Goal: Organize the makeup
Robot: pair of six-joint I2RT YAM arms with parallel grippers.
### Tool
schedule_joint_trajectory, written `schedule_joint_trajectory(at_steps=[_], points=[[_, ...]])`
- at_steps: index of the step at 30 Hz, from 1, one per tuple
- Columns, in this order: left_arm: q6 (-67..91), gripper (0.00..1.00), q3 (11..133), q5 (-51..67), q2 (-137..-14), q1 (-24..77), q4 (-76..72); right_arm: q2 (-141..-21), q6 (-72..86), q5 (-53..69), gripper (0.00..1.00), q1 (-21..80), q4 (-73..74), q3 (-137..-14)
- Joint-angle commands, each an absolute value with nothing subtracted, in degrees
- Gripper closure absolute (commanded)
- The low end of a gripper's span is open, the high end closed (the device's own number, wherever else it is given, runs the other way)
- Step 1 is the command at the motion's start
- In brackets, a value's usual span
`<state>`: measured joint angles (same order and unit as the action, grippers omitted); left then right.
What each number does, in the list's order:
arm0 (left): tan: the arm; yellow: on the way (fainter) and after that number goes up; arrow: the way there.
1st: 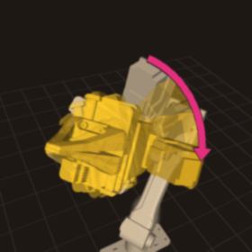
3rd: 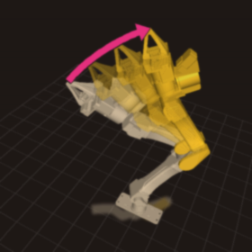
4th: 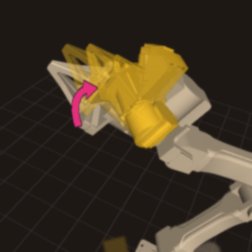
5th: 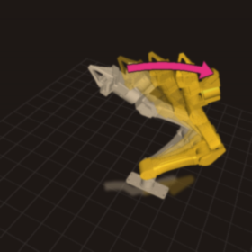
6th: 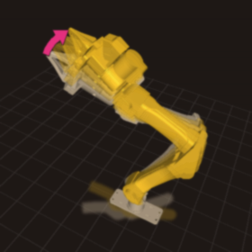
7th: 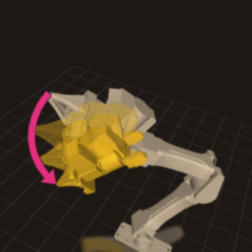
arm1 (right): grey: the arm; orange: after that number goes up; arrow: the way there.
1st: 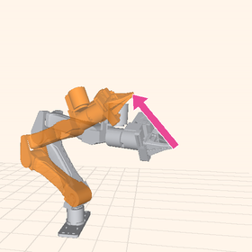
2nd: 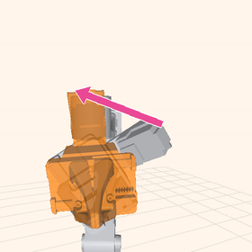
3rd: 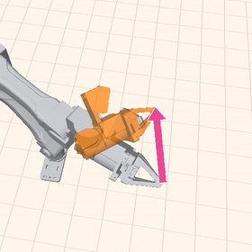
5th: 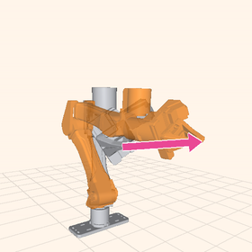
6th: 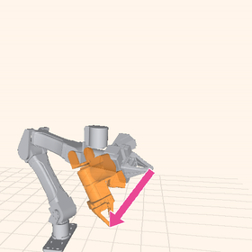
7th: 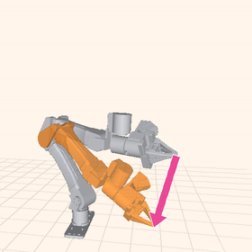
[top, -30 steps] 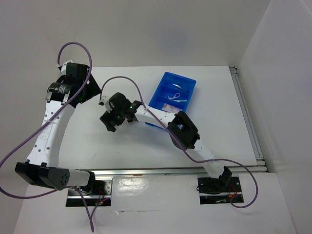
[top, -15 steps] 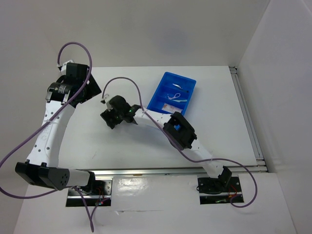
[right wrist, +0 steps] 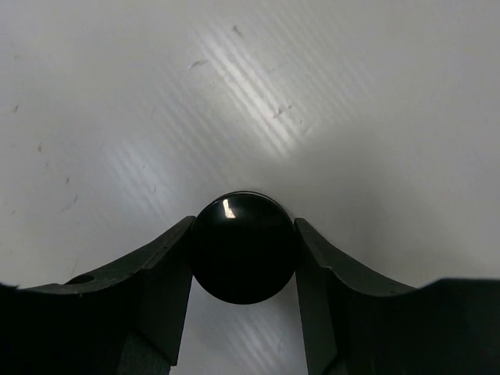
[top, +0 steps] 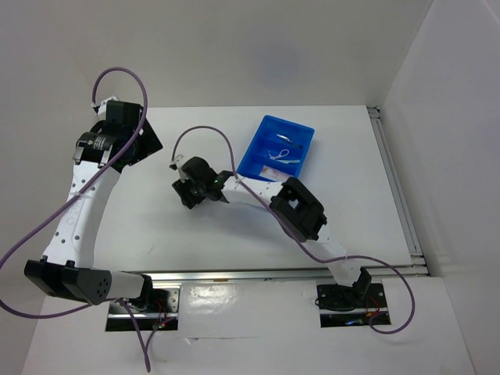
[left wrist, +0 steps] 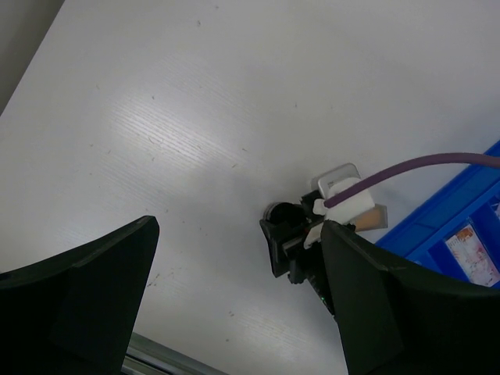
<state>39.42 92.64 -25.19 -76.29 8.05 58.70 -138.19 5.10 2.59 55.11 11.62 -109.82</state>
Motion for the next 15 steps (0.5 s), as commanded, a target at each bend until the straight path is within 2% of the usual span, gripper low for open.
schedule_joint_trajectory(at_steps=[1, 6, 15], points=[[39.1, 0.01, 94.0, -25.4, -75.7, 7.7, 58.0, -126.4, 5.3, 4.9, 0.68, 55.0, 6.8, -105.1], [39.1, 0.01, 94.0, -26.0, -76.2, 7.7, 58.0, -114.7, 4.7, 6.1, 0.68, 53.2, 5.7, -96.5], [39.6, 0.01, 93.5, -25.4, -76.7, 7.7, 57.5, -101.4, 6.5, -1.5, 0.68, 48.1, 13.7, -87.4]])
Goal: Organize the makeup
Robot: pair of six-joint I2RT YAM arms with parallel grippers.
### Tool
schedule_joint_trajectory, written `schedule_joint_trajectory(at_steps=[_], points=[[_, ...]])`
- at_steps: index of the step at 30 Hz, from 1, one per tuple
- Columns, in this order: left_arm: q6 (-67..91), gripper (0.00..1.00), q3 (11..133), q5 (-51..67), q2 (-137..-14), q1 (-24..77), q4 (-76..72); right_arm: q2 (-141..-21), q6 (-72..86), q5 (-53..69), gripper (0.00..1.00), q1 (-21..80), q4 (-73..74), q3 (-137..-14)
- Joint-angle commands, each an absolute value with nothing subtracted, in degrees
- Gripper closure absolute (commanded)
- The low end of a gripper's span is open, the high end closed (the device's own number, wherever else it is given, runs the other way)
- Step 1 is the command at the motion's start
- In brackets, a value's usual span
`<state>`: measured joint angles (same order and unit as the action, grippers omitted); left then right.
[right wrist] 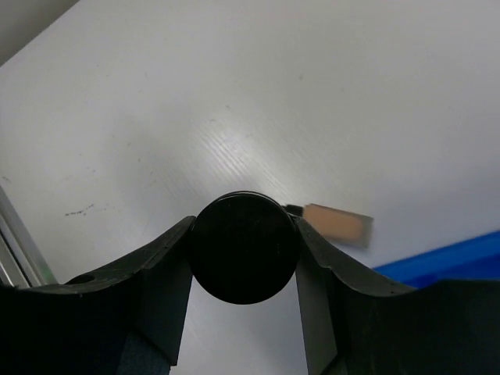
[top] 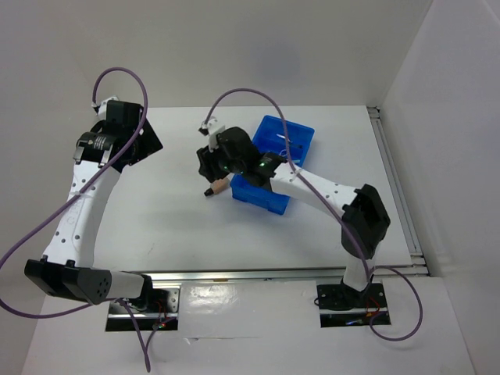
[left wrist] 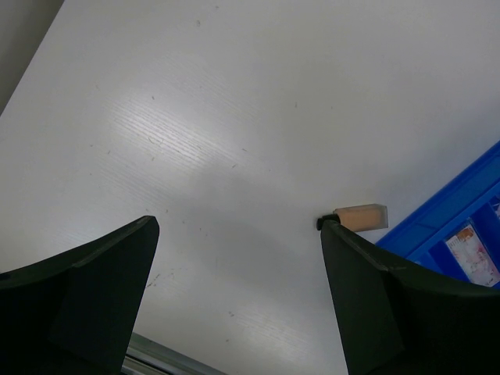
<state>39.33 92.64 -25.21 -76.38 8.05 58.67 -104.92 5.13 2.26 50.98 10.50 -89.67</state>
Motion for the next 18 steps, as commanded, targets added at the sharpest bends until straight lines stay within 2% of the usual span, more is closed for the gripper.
schedule_joint_trajectory(at_steps=[1, 10, 18], points=[[39.6, 0.01, 93.5, -25.4, -76.7, 7.7, 57.5, -100.8, 7.1, -1.5, 0.68, 47.1, 14.8, -87.4], [39.6, 0.01, 93.0, -24.3, -76.7, 7.7, 57.5, -97.6, 13.7, -6.5, 0.68, 39.3, 23.4, -82.3], [39.6, 0.01, 92.5, -23.7, -76.7, 7.7, 57.5, -101.6, 18.7, -8.1, 0.67, 38.1, 28.9, -81.1]])
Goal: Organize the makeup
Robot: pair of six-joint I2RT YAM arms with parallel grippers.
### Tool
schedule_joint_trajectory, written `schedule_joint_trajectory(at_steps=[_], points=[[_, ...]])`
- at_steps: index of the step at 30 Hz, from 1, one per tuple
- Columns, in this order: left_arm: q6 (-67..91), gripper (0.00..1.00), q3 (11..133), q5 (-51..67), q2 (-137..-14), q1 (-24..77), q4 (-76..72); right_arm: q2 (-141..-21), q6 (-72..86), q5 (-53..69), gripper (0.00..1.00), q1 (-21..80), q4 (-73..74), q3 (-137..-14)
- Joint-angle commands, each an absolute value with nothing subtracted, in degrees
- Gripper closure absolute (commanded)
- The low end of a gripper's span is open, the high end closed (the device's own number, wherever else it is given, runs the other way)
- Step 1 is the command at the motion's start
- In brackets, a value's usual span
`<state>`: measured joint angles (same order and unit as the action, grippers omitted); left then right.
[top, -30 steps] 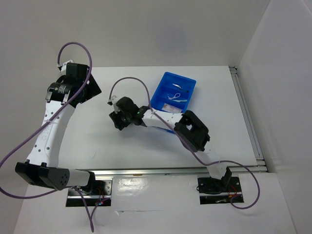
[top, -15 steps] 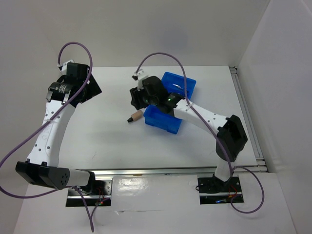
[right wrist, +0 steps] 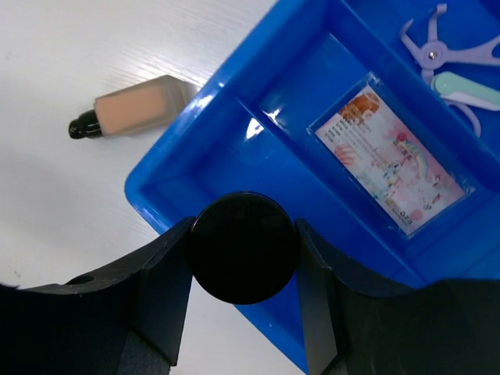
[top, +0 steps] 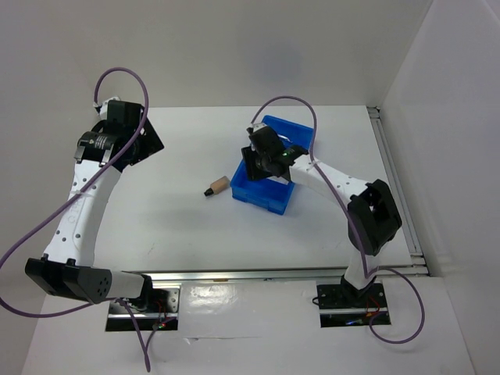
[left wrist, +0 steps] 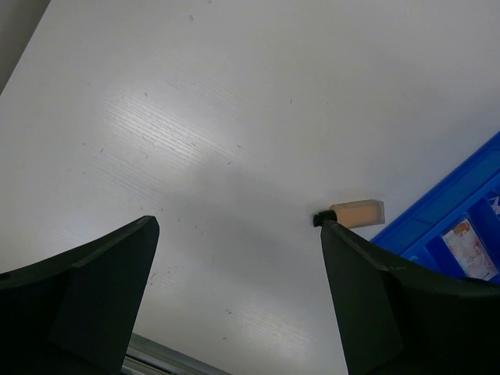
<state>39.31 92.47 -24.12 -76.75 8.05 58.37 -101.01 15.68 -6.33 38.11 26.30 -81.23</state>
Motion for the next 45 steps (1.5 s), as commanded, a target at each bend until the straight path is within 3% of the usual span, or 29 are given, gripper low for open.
schedule_joint_trajectory(at_steps=[1, 6, 8, 12, 20, 28, 37, 45], points=[[39.6, 0.01, 92.5, -23.7, -76.7, 7.7, 57.5, -101.6, 18.7, -8.1, 0.67, 38.1, 28.9, -81.1], [35.5, 0.01, 89.8, -18.1, -77.3, 7.7, 54.0, -102.7, 19.2, -7.0, 0.55, 38.1, 28.9, -80.1], [30.1, 0.01, 88.9, -10.0, -81.0, 7.7, 53.3, -103.4, 19.2, -6.5, 0.49, 38.1, 28.9, -79.5], [28.1, 0.01, 86.3, -4.8, -87.6, 8.8, 54.7, -104.6, 19.2, -6.5, 0.36, 38.1, 29.4, -79.5], [22.2, 0.01, 85.5, 0.2, -94.6, 12.0, 55.2, -104.6, 18.7, -7.1, 0.24, 38.1, 29.4, -81.3], [18.3, 0.05, 87.5, 2.1, -100.1, 18.2, 54.7, -99.2, 19.9, -11.4, 0.24, 36.0, 32.6, -84.9], [16.9, 0.04, 86.7, 5.1, -107.0, 20.6, 43.8, -92.8, 19.3, -12.0, 0.24, 30.8, 36.6, -86.0], [16.1, 0.02, 91.8, -1.7, -115.4, 20.6, 42.5, -91.0, 18.8, -12.0, 0.24, 29.7, 37.7, -86.0]])
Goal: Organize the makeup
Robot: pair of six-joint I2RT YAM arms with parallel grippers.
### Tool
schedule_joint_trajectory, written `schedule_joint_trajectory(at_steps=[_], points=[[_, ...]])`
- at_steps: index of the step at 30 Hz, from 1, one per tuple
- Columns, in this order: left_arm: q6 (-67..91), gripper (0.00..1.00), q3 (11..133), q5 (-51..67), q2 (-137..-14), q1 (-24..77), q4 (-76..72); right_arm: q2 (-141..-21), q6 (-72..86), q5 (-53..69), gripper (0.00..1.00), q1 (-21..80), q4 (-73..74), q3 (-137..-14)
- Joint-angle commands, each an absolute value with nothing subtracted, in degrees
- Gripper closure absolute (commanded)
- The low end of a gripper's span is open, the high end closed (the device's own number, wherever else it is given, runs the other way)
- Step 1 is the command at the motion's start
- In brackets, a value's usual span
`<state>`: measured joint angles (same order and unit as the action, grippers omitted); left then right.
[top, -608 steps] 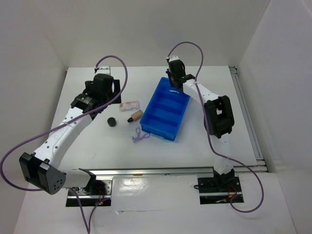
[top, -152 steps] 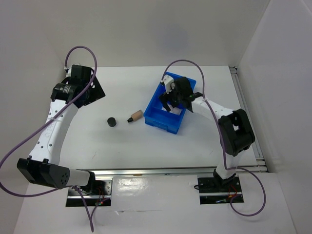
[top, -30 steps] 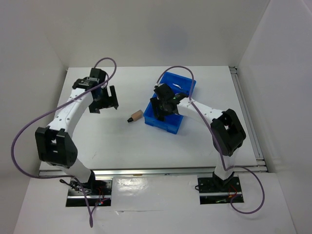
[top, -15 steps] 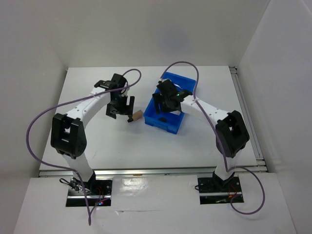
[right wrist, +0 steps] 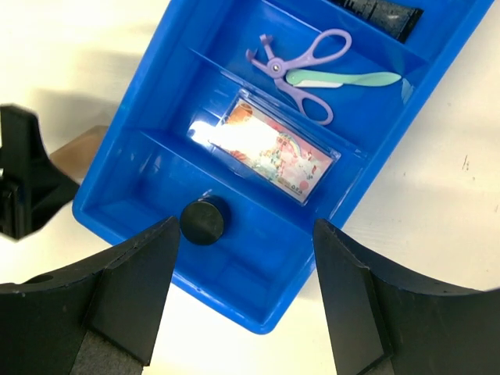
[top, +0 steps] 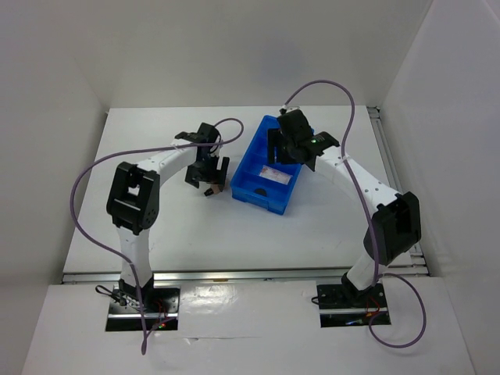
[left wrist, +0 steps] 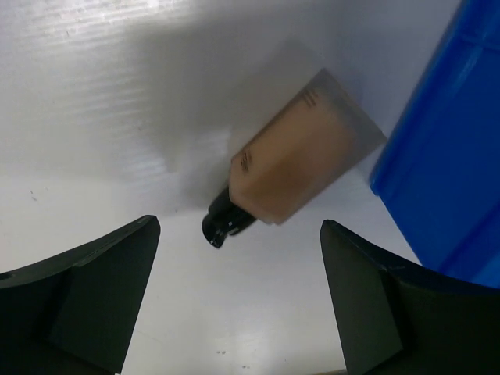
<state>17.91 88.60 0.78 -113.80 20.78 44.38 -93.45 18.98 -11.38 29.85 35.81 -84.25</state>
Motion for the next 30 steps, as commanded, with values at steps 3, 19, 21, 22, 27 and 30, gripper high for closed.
schedule_joint_trajectory(at_steps=[3, 19, 21, 22, 27, 30], points=[[14.9, 0.02, 93.3, -1.4, -117.8, 20.6, 42.5, -91.0, 18.8, -12.0, 0.24, 29.2, 37.7, -86.0], [19.5, 0.37, 95.5, -2.5, -121.9, 18.5, 36.3, -92.7, 17.8, -12.0, 0.24, 29.2, 38.8, -89.0], [19.5, 0.45, 96.9, -1.8, -121.9, 17.9, 36.3, -92.7, 17.8, -11.5, 0.24, 29.2, 38.8, -89.0], [19.5, 0.56, 97.5, -1.2, -121.9, 17.9, 36.3, -92.7, 17.8, -11.5, 0.24, 29.2, 38.8, -89.0], [18.9, 0.8, 98.7, 1.1, -118.7, 17.9, 38.0, -92.7, 17.8, -11.5, 0.24, 29.2, 38.2, -89.0], [17.8, 1.0, 102.0, 0.4, -115.9, 17.9, 41.2, -92.7, 17.8, -11.5, 0.24, 29.2, 38.2, -89.6]])
